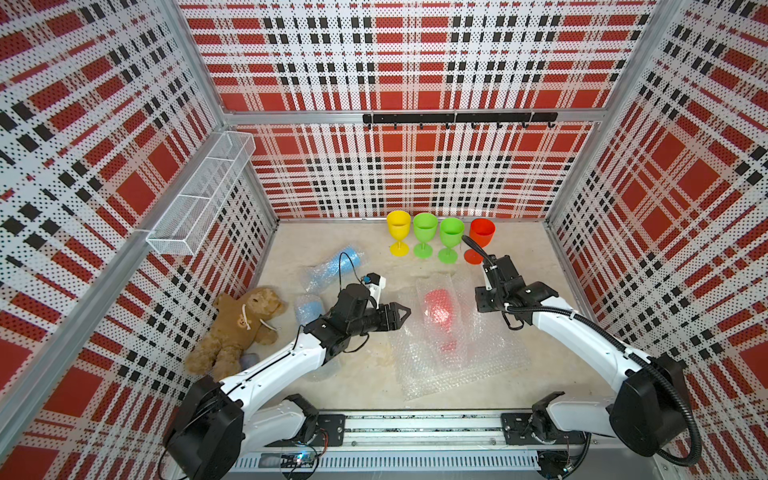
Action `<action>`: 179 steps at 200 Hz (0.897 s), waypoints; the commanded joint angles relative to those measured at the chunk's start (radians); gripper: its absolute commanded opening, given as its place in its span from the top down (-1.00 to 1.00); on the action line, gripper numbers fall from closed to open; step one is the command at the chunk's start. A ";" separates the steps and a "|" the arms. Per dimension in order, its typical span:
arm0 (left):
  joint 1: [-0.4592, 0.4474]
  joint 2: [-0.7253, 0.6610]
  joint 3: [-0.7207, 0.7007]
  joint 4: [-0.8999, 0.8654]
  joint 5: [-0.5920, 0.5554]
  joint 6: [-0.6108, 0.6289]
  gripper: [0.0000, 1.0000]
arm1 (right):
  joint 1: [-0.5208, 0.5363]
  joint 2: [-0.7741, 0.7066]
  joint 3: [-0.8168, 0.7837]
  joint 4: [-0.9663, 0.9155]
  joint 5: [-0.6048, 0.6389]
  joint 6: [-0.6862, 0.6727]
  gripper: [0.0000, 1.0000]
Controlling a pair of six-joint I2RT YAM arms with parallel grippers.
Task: Unpack wine glasses from bubble wrap
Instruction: Unwrap the bubble wrap.
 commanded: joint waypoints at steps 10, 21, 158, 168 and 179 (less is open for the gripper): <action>0.007 -0.026 0.033 -0.084 -0.047 0.062 -0.38 | 0.000 -0.134 0.041 -0.014 -0.015 0.001 0.48; 0.010 -0.033 0.037 -0.086 -0.049 0.066 -0.36 | 0.001 -0.134 0.029 -0.007 -0.126 0.011 0.85; 0.132 -0.196 0.070 -0.194 -0.063 0.136 -0.32 | 0.005 0.195 -0.027 0.200 -0.615 0.117 1.00; 0.136 -0.203 0.066 -0.195 -0.057 0.137 -0.32 | 0.030 0.171 -0.005 0.194 -0.643 0.127 1.00; 0.140 -0.207 0.063 -0.195 -0.050 0.136 -0.32 | 0.058 0.150 0.002 0.227 -0.734 0.151 1.00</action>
